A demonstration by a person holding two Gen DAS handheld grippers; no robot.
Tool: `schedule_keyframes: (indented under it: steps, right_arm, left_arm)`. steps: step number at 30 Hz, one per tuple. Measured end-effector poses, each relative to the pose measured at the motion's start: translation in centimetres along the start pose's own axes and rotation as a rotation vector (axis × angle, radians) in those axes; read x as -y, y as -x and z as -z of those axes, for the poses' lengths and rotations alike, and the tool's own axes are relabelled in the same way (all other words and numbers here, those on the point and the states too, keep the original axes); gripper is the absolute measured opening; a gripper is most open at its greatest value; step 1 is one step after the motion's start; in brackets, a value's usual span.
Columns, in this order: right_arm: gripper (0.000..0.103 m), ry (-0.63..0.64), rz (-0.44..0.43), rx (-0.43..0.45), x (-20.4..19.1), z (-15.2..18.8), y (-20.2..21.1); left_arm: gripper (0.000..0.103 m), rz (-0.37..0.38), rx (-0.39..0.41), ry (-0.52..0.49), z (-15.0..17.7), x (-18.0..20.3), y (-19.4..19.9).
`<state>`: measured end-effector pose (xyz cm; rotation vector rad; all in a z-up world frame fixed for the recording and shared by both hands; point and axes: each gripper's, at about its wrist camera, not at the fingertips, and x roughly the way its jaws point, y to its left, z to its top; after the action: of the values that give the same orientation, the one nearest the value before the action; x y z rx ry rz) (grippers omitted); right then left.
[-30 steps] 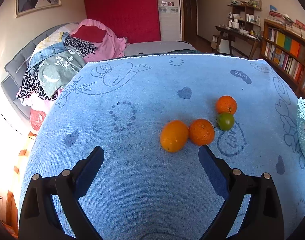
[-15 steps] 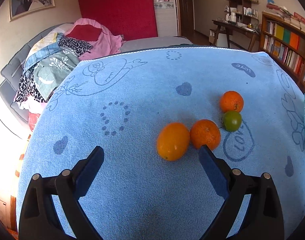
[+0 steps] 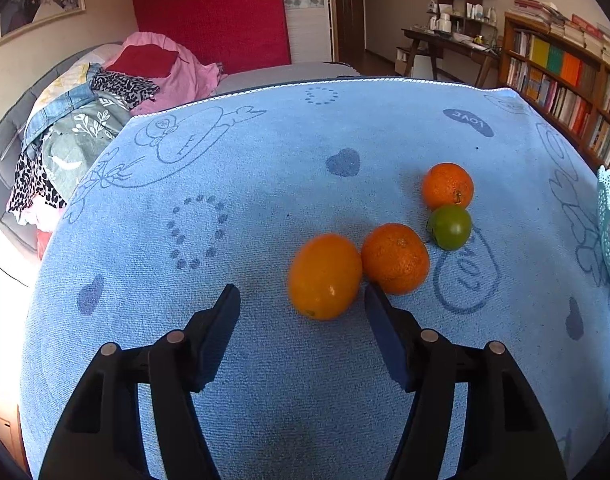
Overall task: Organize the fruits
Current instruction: 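Grasp the oval orange on the towel with the left tool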
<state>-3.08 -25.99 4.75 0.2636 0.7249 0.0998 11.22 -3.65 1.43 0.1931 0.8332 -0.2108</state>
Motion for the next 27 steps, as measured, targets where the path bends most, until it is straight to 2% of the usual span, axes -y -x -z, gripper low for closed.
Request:
schedule_keyframes:
  steps: [7, 18, 27]
  right_arm:
    - [0.079, 0.007, 0.003, -0.011, -0.5, 0.0, -0.5]
    - [0.079, 0.035, 0.007, -0.037, -1.9, -0.3, -2.4]
    - [0.079, 0.082, -0.032, -0.065, -4.2, -1.3, -5.3]
  left_arm:
    - [0.036, 0.03, 0.019, -0.026, 0.0, 0.5, 0.1]
    - [0.035, 0.016, 0.04, 0.084, 0.5, -1.8, 1.6]
    - [0.035, -0.034, 0.09, 0.162, 1.3, -4.0, 4.0]
